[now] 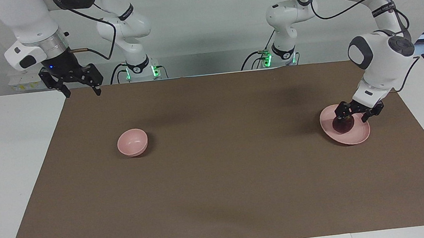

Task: Move apple from plate to bowl
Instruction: 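Reach the left gripper down and grasp the red apple on the plate, then lift the apple with the left gripper while the right gripper approaches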

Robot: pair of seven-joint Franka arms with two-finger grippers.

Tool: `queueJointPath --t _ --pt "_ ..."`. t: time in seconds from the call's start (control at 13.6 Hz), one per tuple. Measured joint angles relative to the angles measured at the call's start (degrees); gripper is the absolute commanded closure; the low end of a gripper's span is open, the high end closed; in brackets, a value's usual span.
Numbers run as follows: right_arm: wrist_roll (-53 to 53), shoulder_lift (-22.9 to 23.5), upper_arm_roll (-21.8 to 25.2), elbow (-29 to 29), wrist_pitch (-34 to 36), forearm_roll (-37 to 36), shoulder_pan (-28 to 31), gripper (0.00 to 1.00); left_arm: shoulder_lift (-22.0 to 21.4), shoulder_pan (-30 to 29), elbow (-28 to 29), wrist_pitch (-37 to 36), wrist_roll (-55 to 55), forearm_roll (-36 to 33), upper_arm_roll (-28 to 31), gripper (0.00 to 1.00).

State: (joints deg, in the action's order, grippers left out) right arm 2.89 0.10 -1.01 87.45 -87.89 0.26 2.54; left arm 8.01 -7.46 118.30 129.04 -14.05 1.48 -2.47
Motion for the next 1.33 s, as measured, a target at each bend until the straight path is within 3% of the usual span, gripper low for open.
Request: queueJointPath --t 0.22,0.29,0.44,0.52,0.59,1.18,1.33 --pt "0.0 0.0 0.12 0.0 0.0 0.0 0.15 0.0 0.57 -1.05 2.01 1.43 -0.97 0.0 0.01 0.03" --pt "0.0 0.0 0.05 0.0 0.0 0.0 0.12 0.0 0.57 -1.09 2.16 1.63 -1.02 0.0 0.0 0.16" --pt "0.0 0.0 0.03 0.0 0.02 0.0 0.11 0.0 0.57 -1.09 2.17 1.65 -1.04 0.0 -0.08 0.56" --pt "0.0 0.0 -0.05 0.02 0.01 0.0 0.06 0.0 0.56 -1.08 2.17 1.65 -1.08 0.0 -0.2 0.85" --pt "0.0 -0.01 -0.32 0.16 -0.02 0.02 -0.08 0.0 0.45 -1.08 2.15 1.63 -1.37 0.0 -0.23 1.0" --pt "2.57 -0.06 -2.51 8.75 -7.29 4.29 -0.86 0.0 -0.99 -1.04 -1.12 -6.81 -2.76 0.25 -1.05 1.0" --pt "6.25 0.59 -2.7 10.13 -8.87 6.22 -2.38 0.0 -2.24 -1.0 -3.54 -8.66 -2.8 4.81 -1.83 1.0"
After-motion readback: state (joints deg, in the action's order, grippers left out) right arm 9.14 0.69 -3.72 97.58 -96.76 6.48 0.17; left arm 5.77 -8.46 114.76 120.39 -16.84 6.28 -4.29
